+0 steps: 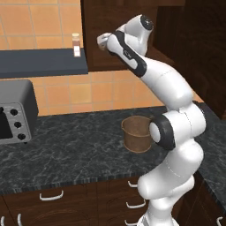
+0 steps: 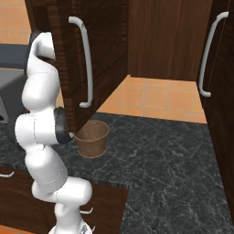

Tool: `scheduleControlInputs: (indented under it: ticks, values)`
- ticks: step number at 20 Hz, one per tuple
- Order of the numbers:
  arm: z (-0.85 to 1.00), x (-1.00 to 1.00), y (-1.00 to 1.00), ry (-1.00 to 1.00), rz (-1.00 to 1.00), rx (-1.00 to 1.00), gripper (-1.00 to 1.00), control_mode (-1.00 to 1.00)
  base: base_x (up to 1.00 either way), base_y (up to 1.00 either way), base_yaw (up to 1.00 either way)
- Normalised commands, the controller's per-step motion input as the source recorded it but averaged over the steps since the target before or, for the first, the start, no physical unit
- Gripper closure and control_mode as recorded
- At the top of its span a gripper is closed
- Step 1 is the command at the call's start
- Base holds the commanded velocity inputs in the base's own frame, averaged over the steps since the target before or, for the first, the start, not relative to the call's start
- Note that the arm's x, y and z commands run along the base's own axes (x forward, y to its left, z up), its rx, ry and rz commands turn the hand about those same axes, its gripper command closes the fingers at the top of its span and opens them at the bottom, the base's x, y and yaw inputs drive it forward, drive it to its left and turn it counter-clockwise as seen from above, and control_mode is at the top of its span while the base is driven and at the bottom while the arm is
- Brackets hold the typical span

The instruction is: Open the cabinet, pick up the bread from the cabinet and place it in the basket. Then move the basket to the dining counter.

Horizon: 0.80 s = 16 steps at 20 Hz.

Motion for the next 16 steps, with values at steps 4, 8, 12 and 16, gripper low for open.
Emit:
scheduleControlInputs:
  ticks: [4,8,12,16]
  values:
    - [0.47,-0.93,-0.31,0.0,0.0,0.0,1.0,-1.0,0.0,0.0,0.0]
    - [0.6,-1.0,-0.35,0.07,-0.04,-0.02,1.0,-1.0,0.0,0.0,0.0]
    - [0.21,-1.0,-0.06,0.27,-0.07,-0.08,1.0,-1.0,0.0,0.0,0.0]
    - [-0.15,-1.0,0.0,0.12,-0.04,-0.12,1.0,-1.0,0.0,0.0,0.0]
